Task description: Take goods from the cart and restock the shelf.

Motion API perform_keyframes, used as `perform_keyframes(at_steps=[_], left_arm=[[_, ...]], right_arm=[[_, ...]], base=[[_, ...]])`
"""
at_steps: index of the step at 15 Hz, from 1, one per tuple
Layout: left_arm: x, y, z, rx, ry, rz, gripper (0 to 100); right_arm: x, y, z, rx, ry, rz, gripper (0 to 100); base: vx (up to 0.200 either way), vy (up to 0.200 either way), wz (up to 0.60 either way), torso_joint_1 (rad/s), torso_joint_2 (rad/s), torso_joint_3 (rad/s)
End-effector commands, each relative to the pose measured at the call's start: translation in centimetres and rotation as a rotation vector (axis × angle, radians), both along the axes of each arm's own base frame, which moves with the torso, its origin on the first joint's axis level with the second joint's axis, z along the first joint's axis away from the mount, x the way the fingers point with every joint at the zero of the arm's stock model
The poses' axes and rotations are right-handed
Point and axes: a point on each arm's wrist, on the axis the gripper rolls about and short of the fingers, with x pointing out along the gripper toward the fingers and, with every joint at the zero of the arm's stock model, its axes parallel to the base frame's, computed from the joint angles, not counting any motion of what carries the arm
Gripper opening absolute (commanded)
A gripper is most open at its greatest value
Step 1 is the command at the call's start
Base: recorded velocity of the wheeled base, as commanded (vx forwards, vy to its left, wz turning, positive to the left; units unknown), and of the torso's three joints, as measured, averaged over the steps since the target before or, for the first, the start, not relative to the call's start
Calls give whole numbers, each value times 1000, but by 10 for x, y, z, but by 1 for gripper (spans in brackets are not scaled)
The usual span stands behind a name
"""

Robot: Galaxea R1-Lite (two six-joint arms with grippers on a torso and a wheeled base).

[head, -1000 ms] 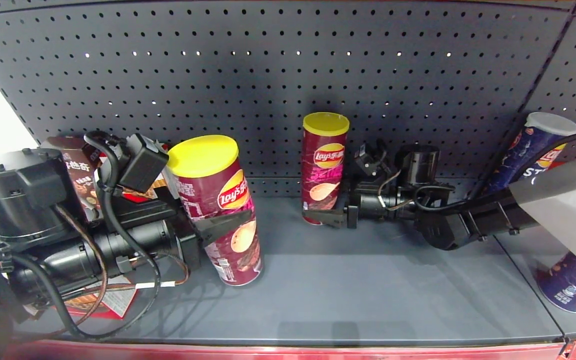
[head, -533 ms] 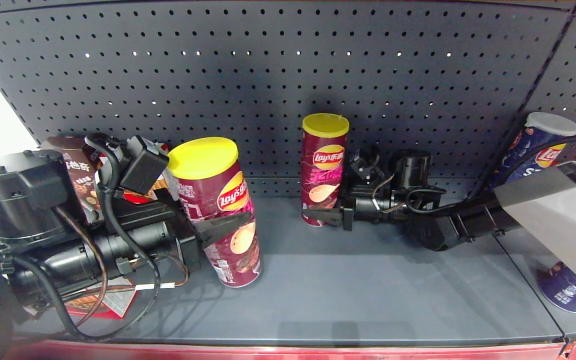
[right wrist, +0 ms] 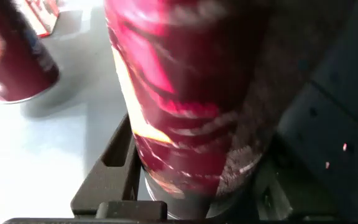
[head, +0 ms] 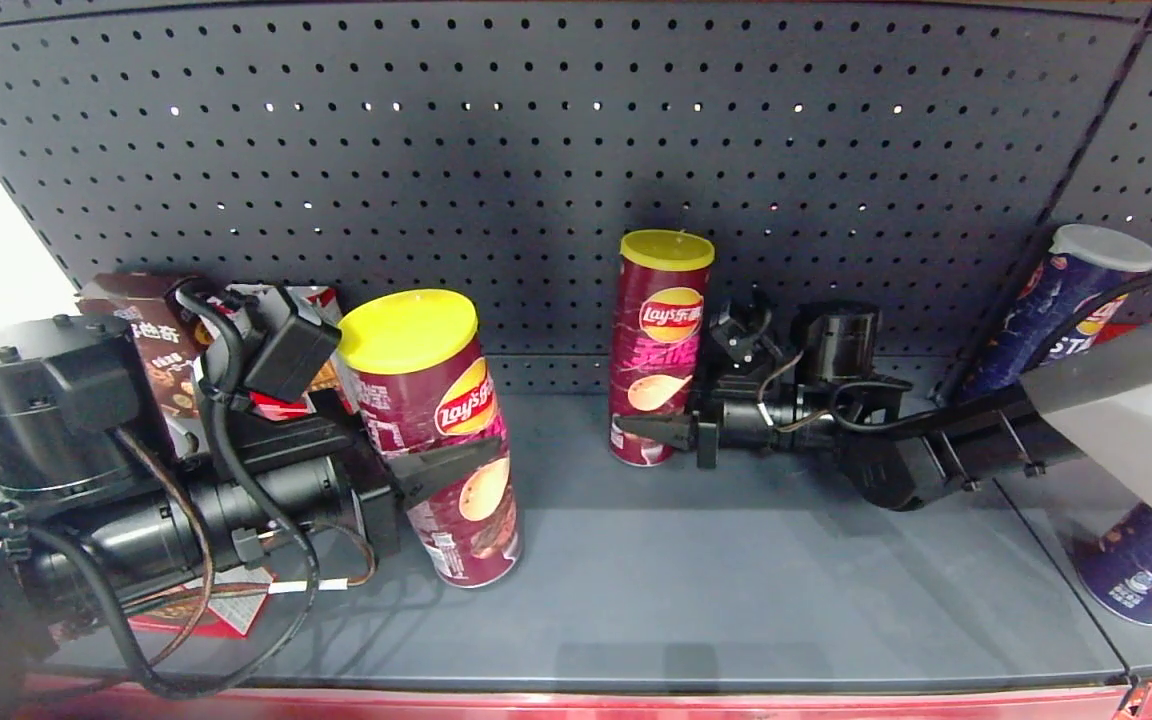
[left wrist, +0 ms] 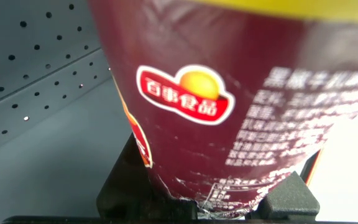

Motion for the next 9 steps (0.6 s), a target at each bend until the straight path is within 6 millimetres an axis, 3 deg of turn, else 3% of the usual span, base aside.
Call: perform_keyframes(at_steps=[1,5,9], left_arm=[[-1,0,0,0,-1,0,0],[-2,-1,4,-7,-31,-6,0],[-3,0,5,-12,-41,-4,0]], right_arm=[[-25,-7,24,12,-30,8,0],[-84,-20,29,1,-35,-40,0],[-132,-27,5,5,-49,-28,0]], base=[[0,0,0,0,0,0],[0,0,0,0,0,0],[0,0,0,0,0,0]])
